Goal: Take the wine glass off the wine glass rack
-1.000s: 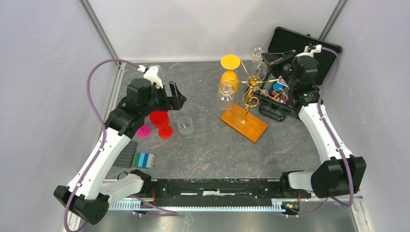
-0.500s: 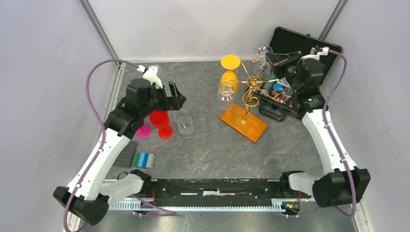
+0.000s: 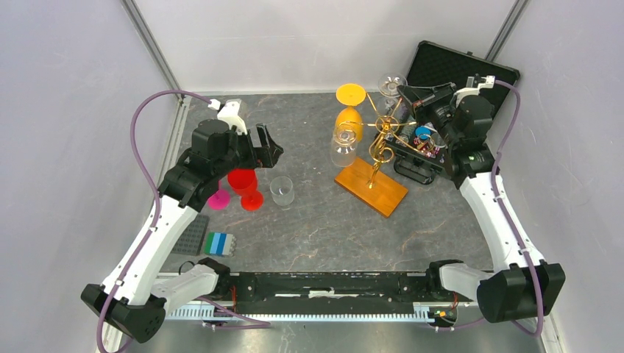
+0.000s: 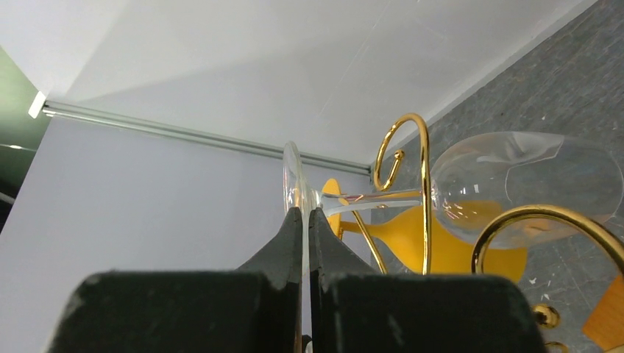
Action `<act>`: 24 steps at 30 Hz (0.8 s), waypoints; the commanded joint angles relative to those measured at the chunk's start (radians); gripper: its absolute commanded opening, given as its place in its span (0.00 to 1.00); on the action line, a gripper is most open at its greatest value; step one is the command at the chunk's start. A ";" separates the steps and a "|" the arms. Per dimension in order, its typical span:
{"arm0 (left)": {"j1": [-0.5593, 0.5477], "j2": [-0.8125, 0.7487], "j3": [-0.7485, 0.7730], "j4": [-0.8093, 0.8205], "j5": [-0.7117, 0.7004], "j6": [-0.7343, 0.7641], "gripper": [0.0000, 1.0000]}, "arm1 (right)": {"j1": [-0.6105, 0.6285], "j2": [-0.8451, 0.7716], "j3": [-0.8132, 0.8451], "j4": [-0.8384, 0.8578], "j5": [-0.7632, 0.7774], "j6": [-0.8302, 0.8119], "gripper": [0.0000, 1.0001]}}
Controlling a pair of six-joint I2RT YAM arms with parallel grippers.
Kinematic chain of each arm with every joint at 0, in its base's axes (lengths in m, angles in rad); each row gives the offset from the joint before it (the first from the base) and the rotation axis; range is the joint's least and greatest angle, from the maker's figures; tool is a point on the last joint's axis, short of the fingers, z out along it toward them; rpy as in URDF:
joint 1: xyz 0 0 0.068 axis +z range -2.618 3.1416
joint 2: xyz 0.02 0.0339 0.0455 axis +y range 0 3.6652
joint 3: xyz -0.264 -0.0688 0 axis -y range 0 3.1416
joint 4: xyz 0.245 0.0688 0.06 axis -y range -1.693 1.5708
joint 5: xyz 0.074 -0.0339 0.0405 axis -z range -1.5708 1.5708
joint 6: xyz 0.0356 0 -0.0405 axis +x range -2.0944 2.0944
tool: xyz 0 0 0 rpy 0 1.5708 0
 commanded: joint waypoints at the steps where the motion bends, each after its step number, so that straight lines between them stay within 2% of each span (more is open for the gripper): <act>1: 0.006 -0.026 -0.001 0.030 0.007 -0.005 1.00 | 0.008 0.002 -0.017 0.155 -0.093 0.065 0.00; 16: 0.006 -0.041 -0.002 0.029 0.012 -0.004 1.00 | 0.045 0.136 0.011 0.426 -0.128 0.053 0.00; 24: 0.009 -0.045 0.012 0.022 0.027 -0.028 1.00 | 0.047 0.214 0.114 0.576 -0.155 0.020 0.00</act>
